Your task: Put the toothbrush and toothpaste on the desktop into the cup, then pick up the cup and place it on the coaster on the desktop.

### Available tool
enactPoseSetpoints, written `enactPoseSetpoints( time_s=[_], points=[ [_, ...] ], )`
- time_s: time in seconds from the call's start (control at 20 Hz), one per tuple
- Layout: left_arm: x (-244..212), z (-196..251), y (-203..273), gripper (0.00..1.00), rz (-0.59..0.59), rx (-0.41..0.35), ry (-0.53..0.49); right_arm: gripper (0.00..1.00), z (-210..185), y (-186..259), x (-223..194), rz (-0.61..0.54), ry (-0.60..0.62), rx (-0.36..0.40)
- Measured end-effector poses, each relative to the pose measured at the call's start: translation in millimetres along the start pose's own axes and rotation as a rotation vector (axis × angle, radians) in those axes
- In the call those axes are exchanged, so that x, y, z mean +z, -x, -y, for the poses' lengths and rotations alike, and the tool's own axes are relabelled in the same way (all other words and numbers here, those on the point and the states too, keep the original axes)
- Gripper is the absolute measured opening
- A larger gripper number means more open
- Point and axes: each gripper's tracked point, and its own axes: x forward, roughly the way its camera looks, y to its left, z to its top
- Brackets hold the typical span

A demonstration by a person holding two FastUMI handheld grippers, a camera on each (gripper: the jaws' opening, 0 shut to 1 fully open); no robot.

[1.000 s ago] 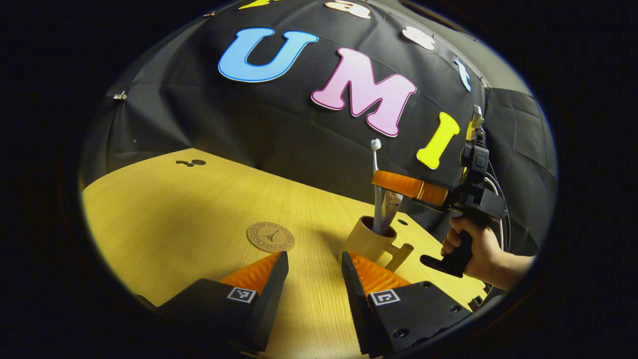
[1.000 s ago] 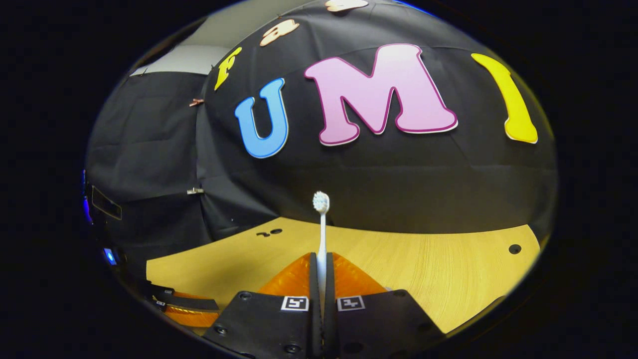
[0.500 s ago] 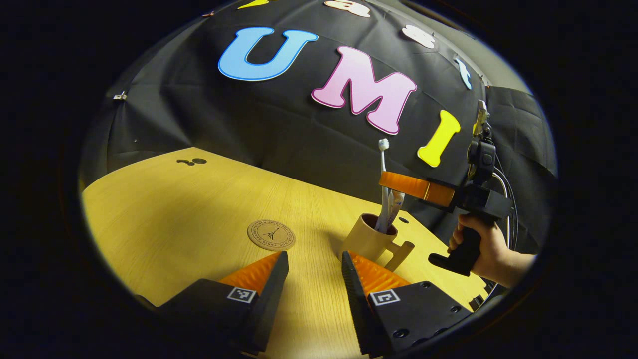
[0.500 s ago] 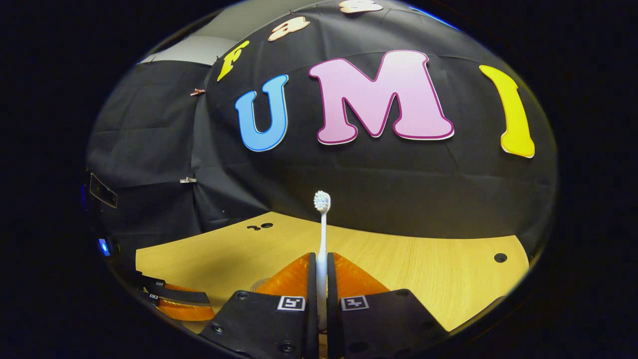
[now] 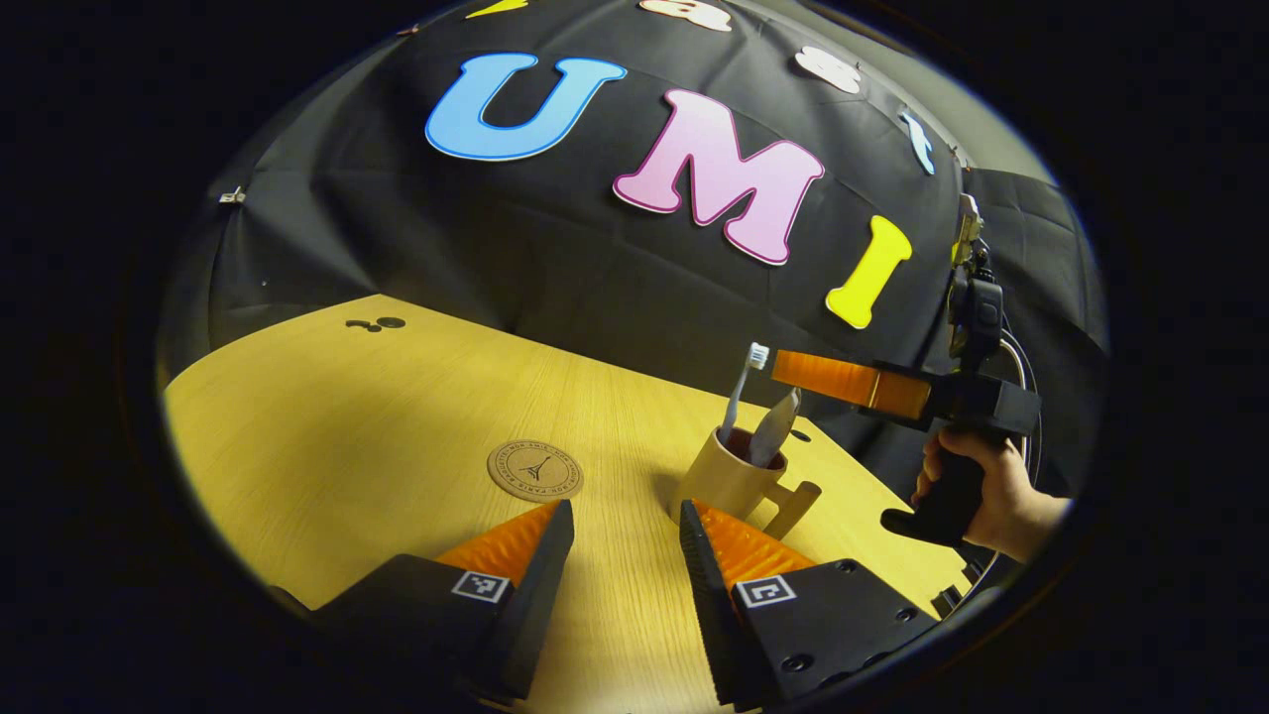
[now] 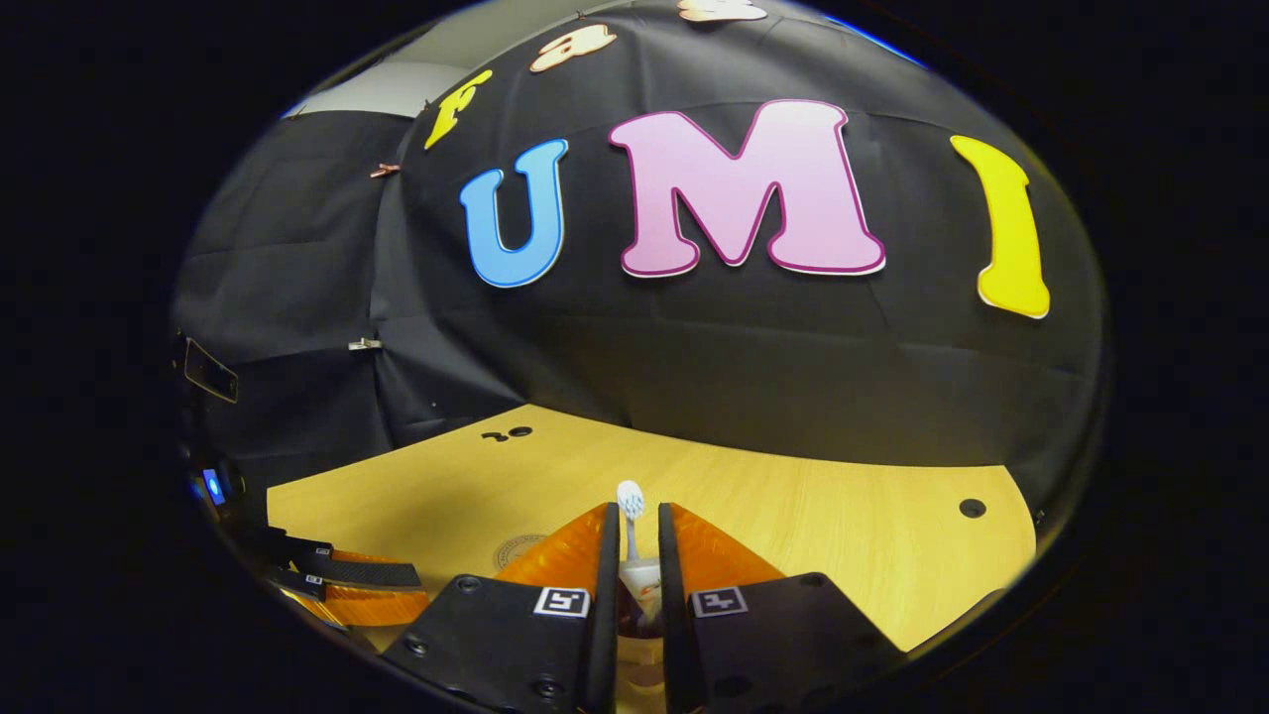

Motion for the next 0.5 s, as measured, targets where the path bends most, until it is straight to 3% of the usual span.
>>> enactPoseSetpoints(
  time_s=[0.2,0.35,0.45,0.5],
  points=[
    [2,0,1,0.69,-0.004,-0.008,-0.001,0.23,0,19,4,-0.027,-0.013,-0.005],
    [3,-1,2,0.69,-0.006,-0.01,-0.011,0.35,-4,33,-3,-0.097,-0.064,0.019],
    [4,-3,3,0.69,-0.009,-0.01,-0.021,0.34,-4,39,-12,-0.165,-0.104,0.027],
    [3,-4,4,0.69,-0.01,-0.009,-0.029,0.41,-5,43,-18,-0.206,-0.124,0.036]
  ],
)
